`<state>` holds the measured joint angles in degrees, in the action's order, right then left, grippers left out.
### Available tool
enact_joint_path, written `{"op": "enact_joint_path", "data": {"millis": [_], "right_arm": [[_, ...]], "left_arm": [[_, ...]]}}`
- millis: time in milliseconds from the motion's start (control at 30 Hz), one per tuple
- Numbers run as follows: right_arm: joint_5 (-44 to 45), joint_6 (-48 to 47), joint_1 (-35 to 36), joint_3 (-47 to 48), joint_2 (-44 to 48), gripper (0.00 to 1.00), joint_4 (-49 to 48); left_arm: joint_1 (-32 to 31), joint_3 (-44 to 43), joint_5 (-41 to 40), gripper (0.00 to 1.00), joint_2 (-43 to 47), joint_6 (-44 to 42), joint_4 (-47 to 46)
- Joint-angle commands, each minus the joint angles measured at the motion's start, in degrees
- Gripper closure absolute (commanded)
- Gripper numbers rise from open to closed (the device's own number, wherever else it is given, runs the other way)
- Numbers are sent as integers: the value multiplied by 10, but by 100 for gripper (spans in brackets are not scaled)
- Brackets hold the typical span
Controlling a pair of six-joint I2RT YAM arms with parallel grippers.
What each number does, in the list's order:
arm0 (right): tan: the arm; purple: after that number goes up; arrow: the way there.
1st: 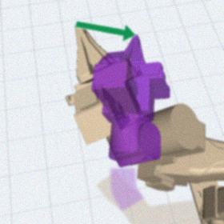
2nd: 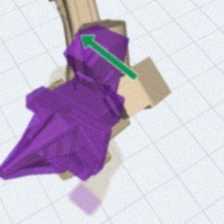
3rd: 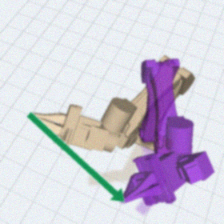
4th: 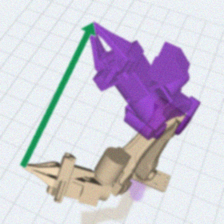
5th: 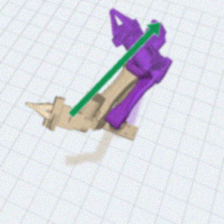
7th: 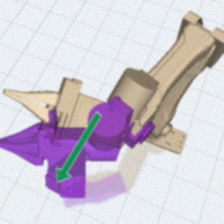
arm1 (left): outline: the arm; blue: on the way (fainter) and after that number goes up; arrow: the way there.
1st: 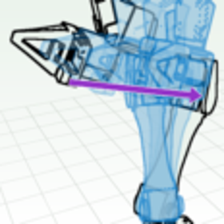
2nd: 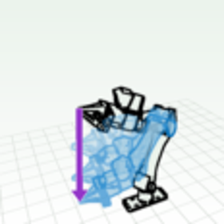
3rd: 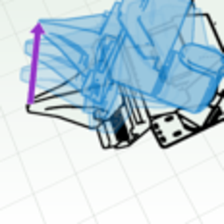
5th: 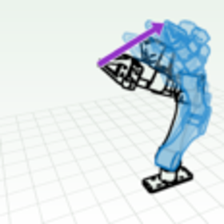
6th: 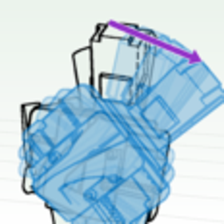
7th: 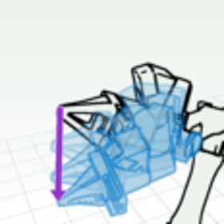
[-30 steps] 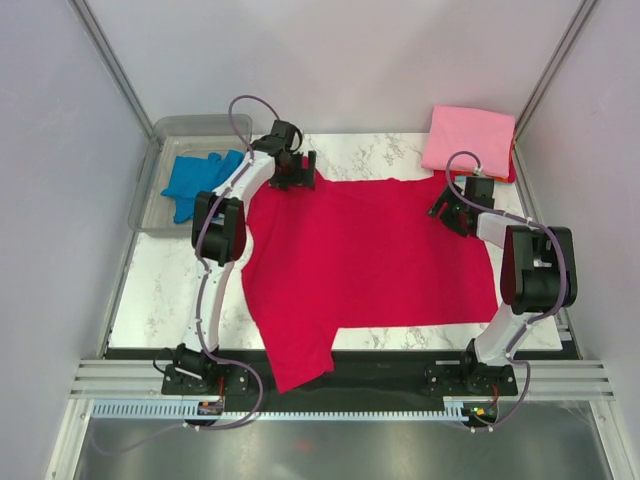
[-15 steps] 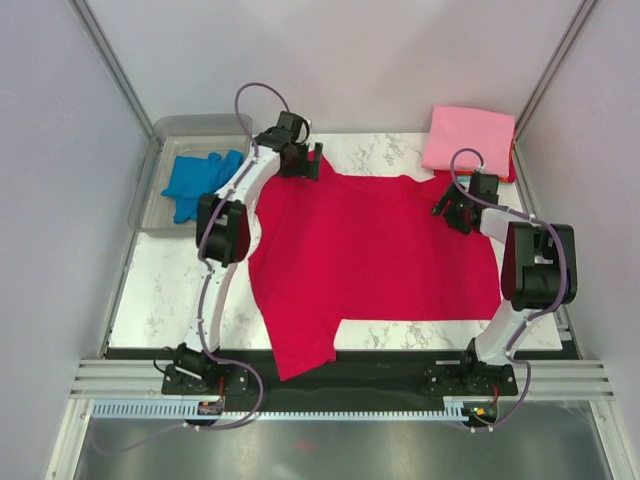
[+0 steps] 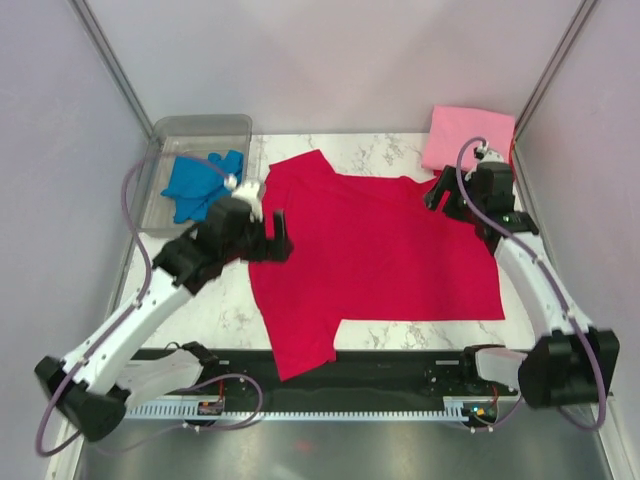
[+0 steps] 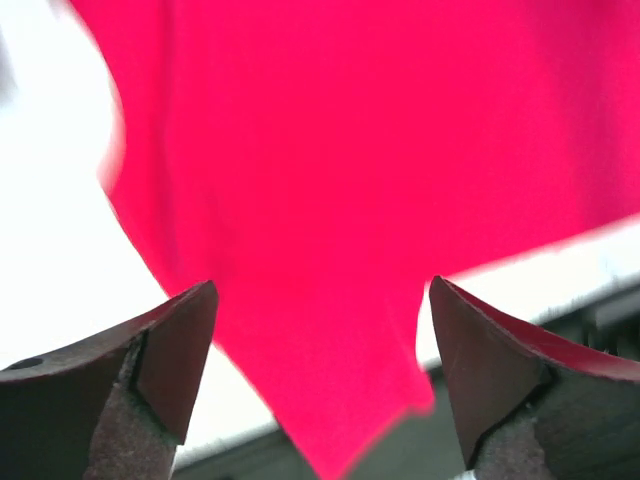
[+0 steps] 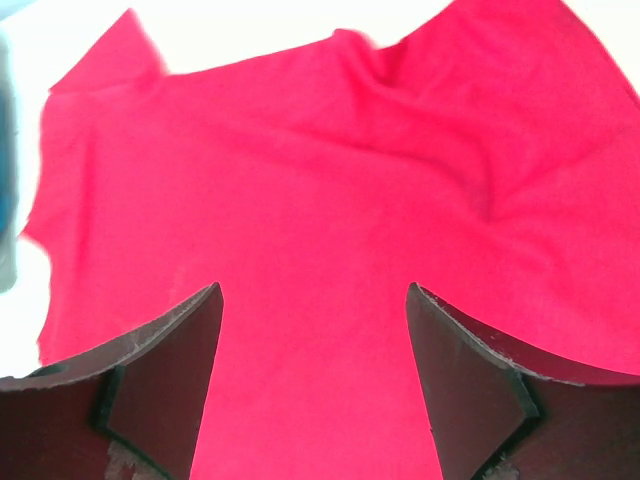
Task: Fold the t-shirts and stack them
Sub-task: Flatten the tshirt out
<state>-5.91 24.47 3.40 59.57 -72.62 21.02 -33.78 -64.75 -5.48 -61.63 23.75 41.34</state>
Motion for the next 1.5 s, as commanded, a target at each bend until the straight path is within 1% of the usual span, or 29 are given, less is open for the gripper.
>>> {"op": "enact_joint_path", "data": {"millis": [0, 67, 100, 133, 167, 233, 267, 367, 467, 533, 667, 700, 733, 767, 933, 1000, 1033, 1100, 1133, 1167, 1200, 1233, 1267, 1300, 1333, 1367, 1400, 1433, 1467], "right_arm": [[11, 0, 10, -65, 87, 17, 52], [7, 15, 10, -89, 122, 17, 58], [6, 21, 11, -109, 154, 17, 61], [0, 33, 11, -118, 168, 16, 67], [-2, 38, 11, -126, 182, 16, 69], [-15, 49, 11, -143, 219, 16, 77], [-16, 53, 12, -146, 228, 16, 81], [-15, 50, 13, -145, 252, 15, 105], [-8, 39, 13, -137, 259, 15, 127], [-4, 37, 13, -133, 259, 15, 138], [-4, 39, 12, -135, 263, 15, 141], [-2, 39, 13, -137, 264, 15, 143], [1, 39, 12, -137, 264, 14, 144], [4, 39, 13, -138, 264, 15, 144], [6, 35, 13, -141, 254, 15, 143], [8, 33, 13, -142, 252, 14, 143], [11, 32, 12, -142, 252, 15, 143], [13, 30, 13, -144, 252, 14, 145], [15, 30, 13, -145, 252, 15, 146], [29, 32, 13, -146, 253, 15, 148], [41, 37, 12, -148, 252, 14, 157], [55, 44, 12, -150, 251, 13, 164], [88, 64, 12, -154, 246, 13, 169], [106, 78, 13, -154, 242, 13, 185], [117, 92, 13, -153, 235, 13, 197], [110, 104, 13, -161, 220, 13, 201], [100, 126, 13, -170, 216, 13, 192], [91, 138, 13, -183, 212, 13, 184], [92, 147, 14, -193, 209, 13, 179]], "left_arm": [[-57, 150, 27, 8, 59, 168, 56], [-95, 213, 35, 10, 91, 218, 67], [-137, 231, 33, 11, 113, 267, 71], [-159, 247, 28, 11, 121, 294, 69], [-208, 278, 25, 12, 127, 352, 65], [-264, 301, 2, 13, 123, 399, 61], [-305, 314, -5, 13, 114, 418, 62], [-359, 327, -9, 13, 85, 484, 51], [-397, 331, -8, 16, 67, 507, 34], [-400, 334, -9, 19, 53, 508, 32], [-413, 352, 8, 31, 34, 513, 13], [-415, 358, 13, 39, 36, 517, 2], [-415, 371, 22, 43, 36, 517, -19], [-415, 377, 23, 45, 36, 518, -26], [-415, 388, 17, 47, 22, 512, -39], [-415, 390, 16, 51, 14, 510, -47], [-415, 392, 18, 55, 4, 507, -54], [-415, 392, 20, 70, -2, 504, -68], [-415, 387, 22, 80, -2, 503, -71], [-415, 384, 21, 95, 0, 495, -70], [-414, 378, 17, 98, 5, 488, -67], [-414, 362, 13, 98, 19, 483, -61], [-415, 350, 6, 98, 28, 473, -31], [-413, 335, -19, 98, 37, 466, -10], [-414, 300, -36, 98, 45, 459, 20], [-409, 283, -55, 98, 59, 445, 70], [-403, 268, -89, 98, 64, 435, 94], [-394, 247, -100, 98, 71, 423, 109], [-362, 242, -105, 98, 77, 383, 117]]}}
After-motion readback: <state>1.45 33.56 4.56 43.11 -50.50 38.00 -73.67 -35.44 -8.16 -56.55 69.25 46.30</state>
